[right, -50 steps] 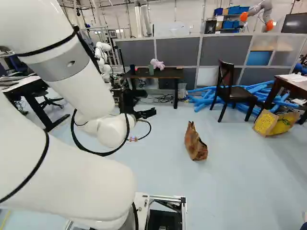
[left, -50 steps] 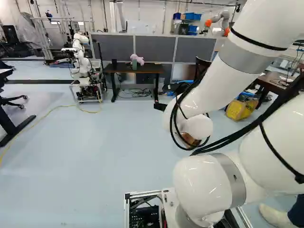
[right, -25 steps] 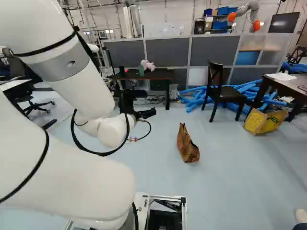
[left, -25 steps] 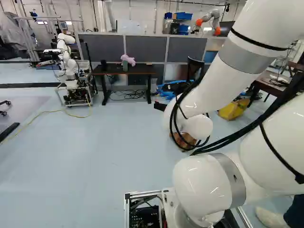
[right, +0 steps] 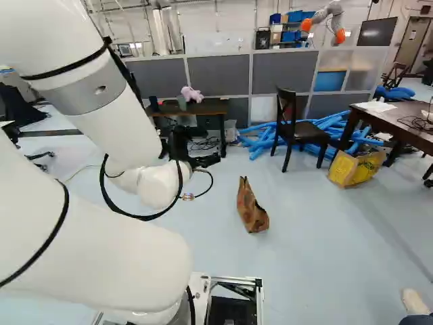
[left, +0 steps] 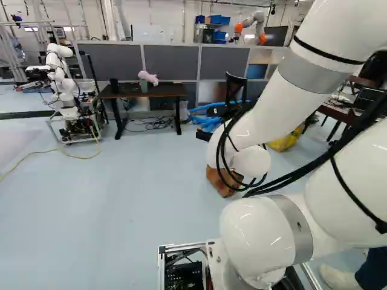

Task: Pick up the bag on the ground and place it on the table

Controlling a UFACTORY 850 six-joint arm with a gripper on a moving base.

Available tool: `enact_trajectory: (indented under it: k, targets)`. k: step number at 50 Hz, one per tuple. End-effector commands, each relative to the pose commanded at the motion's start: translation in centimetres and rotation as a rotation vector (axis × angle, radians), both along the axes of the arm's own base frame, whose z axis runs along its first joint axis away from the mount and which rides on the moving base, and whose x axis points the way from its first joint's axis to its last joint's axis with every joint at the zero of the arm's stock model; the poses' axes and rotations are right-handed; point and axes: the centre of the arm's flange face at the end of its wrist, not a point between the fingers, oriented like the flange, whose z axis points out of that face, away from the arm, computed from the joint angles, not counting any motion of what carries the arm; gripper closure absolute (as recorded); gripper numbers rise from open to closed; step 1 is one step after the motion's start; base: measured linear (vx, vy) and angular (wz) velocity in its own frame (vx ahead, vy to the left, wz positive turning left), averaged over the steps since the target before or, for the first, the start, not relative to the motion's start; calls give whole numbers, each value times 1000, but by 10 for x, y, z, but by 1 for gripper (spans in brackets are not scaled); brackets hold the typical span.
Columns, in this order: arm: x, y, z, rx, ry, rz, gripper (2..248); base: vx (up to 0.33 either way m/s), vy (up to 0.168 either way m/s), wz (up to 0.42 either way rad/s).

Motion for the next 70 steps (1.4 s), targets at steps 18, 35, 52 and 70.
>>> enact_trajectory:
  k: [18,35,52,70]
  targets:
    - [0,0,0,0,0,0,3,136,-108,-159]
    - [0,0,0,0,0,0,3,147,-80,-35]
    - [0,0,0,0,0,0,3,152,-75,-4]
    - [10,-2,1,0,5,-7,3,139,-62,-5]
